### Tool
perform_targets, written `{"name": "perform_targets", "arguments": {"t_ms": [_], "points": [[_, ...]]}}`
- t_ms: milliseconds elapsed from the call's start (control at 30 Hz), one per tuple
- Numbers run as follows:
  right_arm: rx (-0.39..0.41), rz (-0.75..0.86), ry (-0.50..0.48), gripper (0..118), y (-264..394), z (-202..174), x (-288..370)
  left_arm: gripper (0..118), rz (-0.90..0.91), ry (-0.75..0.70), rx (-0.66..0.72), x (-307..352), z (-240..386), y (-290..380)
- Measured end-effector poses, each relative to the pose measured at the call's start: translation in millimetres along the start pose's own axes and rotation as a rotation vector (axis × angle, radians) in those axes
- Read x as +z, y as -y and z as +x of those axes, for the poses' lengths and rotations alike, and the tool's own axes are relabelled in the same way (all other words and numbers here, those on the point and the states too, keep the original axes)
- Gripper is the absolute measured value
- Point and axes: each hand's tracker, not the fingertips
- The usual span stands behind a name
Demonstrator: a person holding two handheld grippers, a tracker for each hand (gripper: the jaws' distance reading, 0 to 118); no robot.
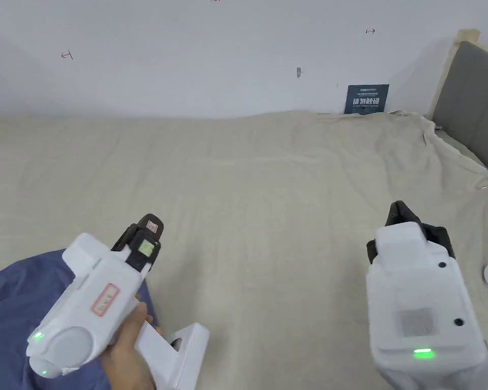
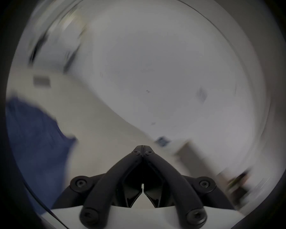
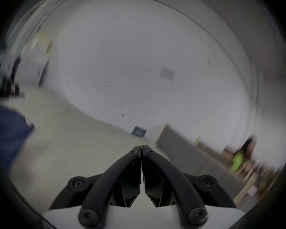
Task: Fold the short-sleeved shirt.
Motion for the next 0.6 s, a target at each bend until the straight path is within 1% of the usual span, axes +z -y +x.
{"name": "perform_targets", "arguments": {"t_ms": [67,100,133,167,200,233,267,300,333,367,433,500,567,600], "points": [[0.234,0.087,0.074,0,0.2,-13.7,3.2,0,0.021,0.082,0.268,2.1,-17.9,-0.8],[0.328,0.131,0.082,0,2.0,-18.0,5.5,0,0.040,0.087,0.359,2.8,-23.7,1.3],[0.374,0.146,0.070,0,1.9,-19.5,6.8,0,0.045,0.045,0.411,3.1,-26.4,2.7],[0.371,0.135,0.053,0,0.3,-19.1,7.3,0,0.036,0.015,0.413,2.3,-26.8,2.4],[0.318,0.127,0.046,0,1.9,-15.4,7.3,0,0.033,0.018,0.371,1.4,-26.7,1.9],[0.240,0.112,0.013,0,1.0,-11.5,7.2,0,0.026,0.001,0.313,0.5,-24.0,1.3],[0.186,0.079,0.000,0,-0.3,-8.1,6.0,0,0.011,-0.037,0.197,-1.0,-15.2,1.6],[0.117,0.044,-0.013,0,-1.8,-3.1,4.5,0,0.005,-0.086,0.040,-2.2,-2.4,1.6],[0.019,0.022,-0.040,0,-1.5,5.1,3.0,0,0.002,-0.123,-0.111,-3.4,9.5,2.9],[-0.099,-0.006,-0.078,0,-0.9,13.0,1.7,0,-0.004,-0.156,-0.268,-5.1,20.4,5.0],[-0.382,-0.092,-0.162,0,4.5,30.2,-3.5,0,-0.017,-0.215,-0.607,-10.7,42.1,20.2],[-0.539,-0.127,-0.200,0,11.6,39.6,-6.6,0,0.030,-0.256,-0.836,-12.0,52.4,33.0],[-0.647,-0.154,-0.240,0,17.8,44.9,-7.2,0,0.106,-0.289,-1.026,-10.2,56.4,48.5],[-0.669,-0.173,-0.246,0,19.5,44.7,-8.3,0,0.116,-0.298,-1.083,-10.3,57.3,53.0]]}}
